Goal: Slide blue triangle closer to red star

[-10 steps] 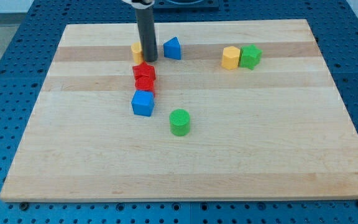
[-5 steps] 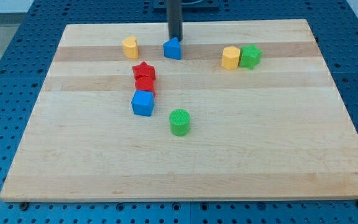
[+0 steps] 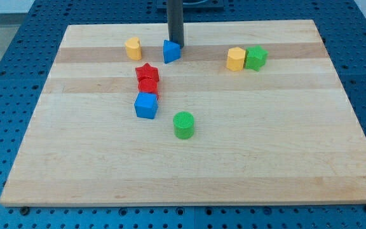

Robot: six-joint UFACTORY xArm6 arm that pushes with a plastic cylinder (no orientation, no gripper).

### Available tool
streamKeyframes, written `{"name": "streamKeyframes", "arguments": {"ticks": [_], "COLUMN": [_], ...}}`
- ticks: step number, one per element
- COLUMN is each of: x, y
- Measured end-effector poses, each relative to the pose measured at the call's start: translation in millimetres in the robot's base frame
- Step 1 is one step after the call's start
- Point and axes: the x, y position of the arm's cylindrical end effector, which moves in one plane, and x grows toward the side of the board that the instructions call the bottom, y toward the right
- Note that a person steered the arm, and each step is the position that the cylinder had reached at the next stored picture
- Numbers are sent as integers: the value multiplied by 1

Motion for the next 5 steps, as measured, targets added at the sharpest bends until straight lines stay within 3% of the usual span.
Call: {"name": "streamKeyframes", "arguments": {"ticks": [5], "x": [22], "y": [-39]}}
